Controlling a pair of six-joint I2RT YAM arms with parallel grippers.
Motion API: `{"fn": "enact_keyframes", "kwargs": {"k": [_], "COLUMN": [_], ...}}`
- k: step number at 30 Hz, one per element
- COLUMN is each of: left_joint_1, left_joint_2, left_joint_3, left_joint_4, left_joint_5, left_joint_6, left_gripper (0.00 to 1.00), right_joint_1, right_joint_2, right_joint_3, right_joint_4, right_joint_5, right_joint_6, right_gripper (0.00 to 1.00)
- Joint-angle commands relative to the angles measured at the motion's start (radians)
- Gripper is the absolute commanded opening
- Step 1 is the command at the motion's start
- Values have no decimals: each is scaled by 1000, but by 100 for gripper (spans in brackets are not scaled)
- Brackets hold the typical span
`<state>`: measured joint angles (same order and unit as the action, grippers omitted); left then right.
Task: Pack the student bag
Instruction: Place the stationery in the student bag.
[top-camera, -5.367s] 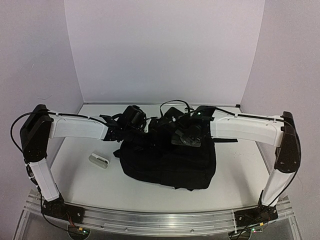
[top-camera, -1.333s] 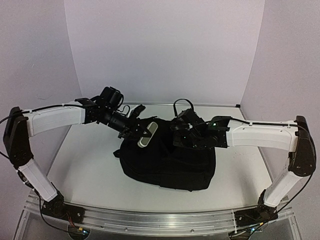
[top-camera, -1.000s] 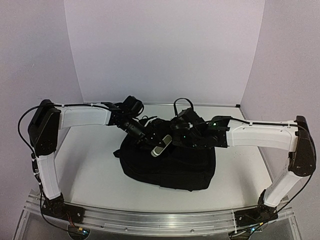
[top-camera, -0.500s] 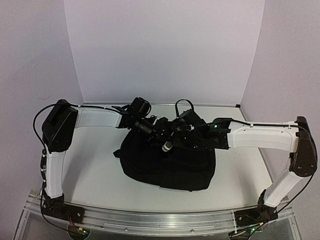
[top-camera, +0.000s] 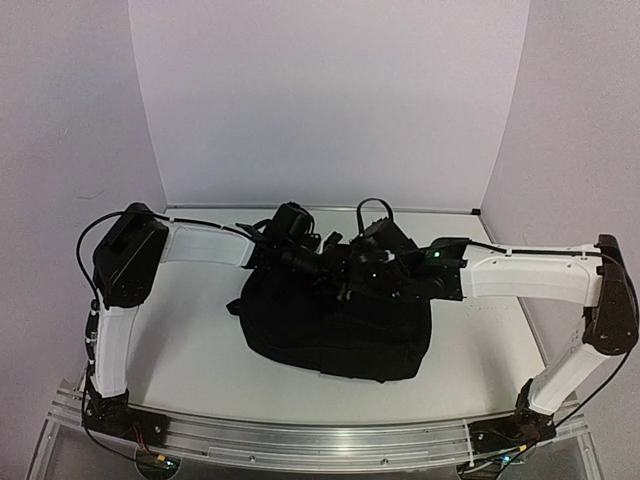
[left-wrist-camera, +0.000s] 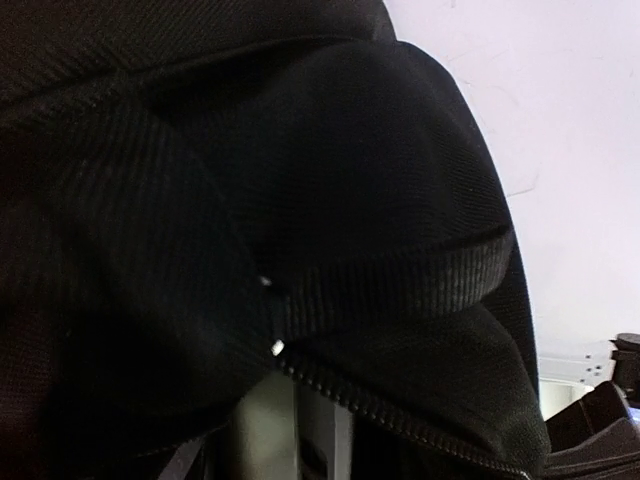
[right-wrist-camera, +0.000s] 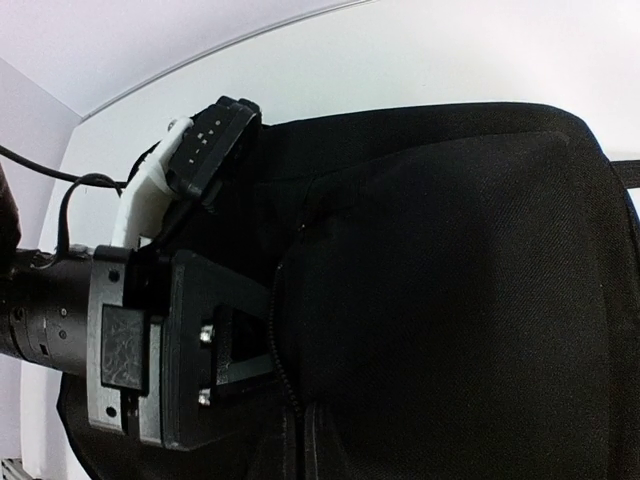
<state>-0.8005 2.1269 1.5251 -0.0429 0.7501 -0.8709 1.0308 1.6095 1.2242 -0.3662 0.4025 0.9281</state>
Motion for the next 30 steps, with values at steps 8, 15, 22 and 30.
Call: {"fn": "enact_keyframes", "kwargs": {"k": [8, 15, 22, 30], "left_joint_1": [5, 36, 79, 84], "left_joint_2": [-285, -430, -494, -447], "left_joint_3": [-90, -178, -241, -175], "left_joint_4": [-250, -415, -379, -364], "left_joint_5": [-228, -381, -391, -367], "left_joint_6": [211, 243, 216, 222], "left_gripper": [77, 82, 83, 83], "right_joint_1": [5, 5, -13, -17], "right_joint_2": [-91, -174, -141, 54], "right_joint_3": [-18, -36, -42, 6], "right_joint_4": [38, 26, 19, 20], "right_joint_5": [16, 52, 14, -66], "right_joint_6": [15, -3, -22, -48], "right_gripper": [4, 42, 37, 24]}}
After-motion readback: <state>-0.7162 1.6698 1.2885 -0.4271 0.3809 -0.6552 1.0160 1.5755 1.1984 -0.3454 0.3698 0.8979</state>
